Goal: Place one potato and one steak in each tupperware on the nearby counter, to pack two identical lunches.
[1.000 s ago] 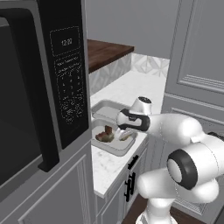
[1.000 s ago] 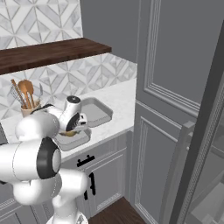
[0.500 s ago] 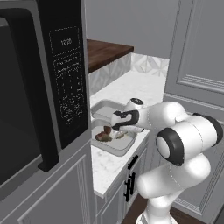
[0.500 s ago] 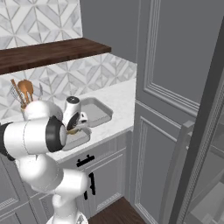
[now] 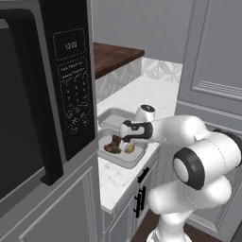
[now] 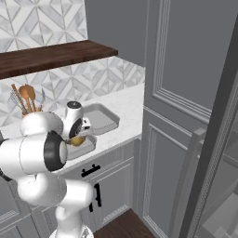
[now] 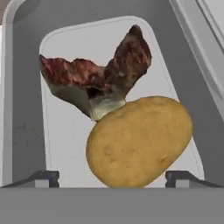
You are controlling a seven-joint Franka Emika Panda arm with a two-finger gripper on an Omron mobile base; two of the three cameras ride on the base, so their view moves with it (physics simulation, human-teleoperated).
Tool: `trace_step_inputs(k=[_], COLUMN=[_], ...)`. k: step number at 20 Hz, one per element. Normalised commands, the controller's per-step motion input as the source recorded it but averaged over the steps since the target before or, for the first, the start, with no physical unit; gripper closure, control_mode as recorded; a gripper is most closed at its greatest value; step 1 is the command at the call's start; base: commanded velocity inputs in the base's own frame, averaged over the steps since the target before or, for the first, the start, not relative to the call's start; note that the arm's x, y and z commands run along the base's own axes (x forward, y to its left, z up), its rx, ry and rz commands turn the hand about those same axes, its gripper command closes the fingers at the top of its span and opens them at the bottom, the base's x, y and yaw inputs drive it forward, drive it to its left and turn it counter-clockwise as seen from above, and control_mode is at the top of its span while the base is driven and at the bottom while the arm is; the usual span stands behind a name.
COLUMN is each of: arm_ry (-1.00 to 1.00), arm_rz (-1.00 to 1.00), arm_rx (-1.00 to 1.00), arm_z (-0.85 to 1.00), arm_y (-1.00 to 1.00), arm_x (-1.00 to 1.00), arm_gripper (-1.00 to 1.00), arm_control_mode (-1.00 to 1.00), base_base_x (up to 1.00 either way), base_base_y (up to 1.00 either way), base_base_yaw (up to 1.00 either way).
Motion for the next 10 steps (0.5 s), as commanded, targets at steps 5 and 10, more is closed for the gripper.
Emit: trace_step_inputs(k=[5,10], arm_ry=[-0.03,-0.16], arm_rz=[0.00,0.00], arm_rx=[-0.02,0.00], arm_z=[0.00,0.99], arm_y=[-0.01,0.00], arm_x=[-0.55,-0.70], arm_gripper=[-1.00,-1.00], arm_control_mode=[-1.00,-1.00], base_base_x=[0.00,0.00], base_base_y=[0.00,0.00], base_base_yaw=[0.00,0.00])
